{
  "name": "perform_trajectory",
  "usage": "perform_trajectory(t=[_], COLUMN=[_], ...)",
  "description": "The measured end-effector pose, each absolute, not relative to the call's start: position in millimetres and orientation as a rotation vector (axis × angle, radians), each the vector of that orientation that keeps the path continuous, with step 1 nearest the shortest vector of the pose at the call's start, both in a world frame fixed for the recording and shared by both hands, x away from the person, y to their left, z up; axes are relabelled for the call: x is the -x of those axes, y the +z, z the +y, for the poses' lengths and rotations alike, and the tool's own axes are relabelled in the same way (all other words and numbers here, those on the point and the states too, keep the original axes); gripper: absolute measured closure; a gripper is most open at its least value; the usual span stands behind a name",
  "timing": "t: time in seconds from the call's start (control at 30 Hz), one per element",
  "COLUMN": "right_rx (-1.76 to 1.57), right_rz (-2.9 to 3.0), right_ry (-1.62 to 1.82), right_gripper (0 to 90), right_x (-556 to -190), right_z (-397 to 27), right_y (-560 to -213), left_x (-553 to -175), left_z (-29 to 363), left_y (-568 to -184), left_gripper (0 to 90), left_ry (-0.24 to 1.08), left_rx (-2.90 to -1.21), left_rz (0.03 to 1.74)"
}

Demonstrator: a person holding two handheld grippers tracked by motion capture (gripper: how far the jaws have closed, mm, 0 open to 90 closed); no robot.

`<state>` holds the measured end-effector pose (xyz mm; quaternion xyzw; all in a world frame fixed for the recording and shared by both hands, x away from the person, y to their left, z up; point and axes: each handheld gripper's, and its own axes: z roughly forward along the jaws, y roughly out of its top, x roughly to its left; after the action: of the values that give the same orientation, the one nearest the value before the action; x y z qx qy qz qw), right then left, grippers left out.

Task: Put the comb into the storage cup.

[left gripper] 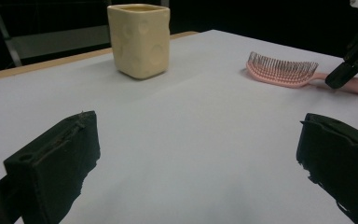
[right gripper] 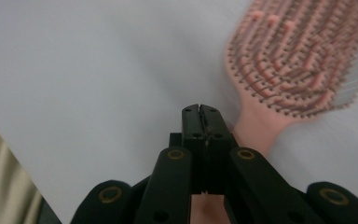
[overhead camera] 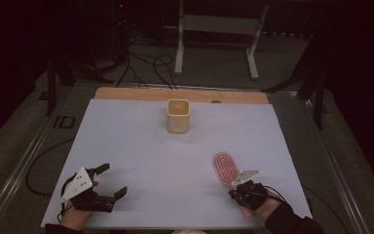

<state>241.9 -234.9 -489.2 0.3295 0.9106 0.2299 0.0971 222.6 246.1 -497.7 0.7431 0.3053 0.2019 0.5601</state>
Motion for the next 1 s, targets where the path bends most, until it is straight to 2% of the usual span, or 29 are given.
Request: perform_trajectory(t=[0.5, 0.8, 1.0], right_rx=[-1.031, -1.029, -1.012], right_rz=[2.665, 2.669, 2.651], right_ry=[0.638, 0.613, 0.647], right_gripper=[90.0, 90.0, 90.0], right_x=[-245.6, -245.9, -242.2], right_z=[-265.2, -269.8, -269.5], right_y=[-488.7, -489.9, -478.4], left_x=[-223.1, -222.9, -223.3], left_z=[245.8, 245.8, 245.7], left_y=[-497.8, -497.7, -497.9], left_gripper=[0.1, 0.1, 0.2], left_ry=[0.476, 0.476, 0.476], left_rx=[-1.752, -1.754, -1.754], left_rz=[0.720, 0.720, 0.720])
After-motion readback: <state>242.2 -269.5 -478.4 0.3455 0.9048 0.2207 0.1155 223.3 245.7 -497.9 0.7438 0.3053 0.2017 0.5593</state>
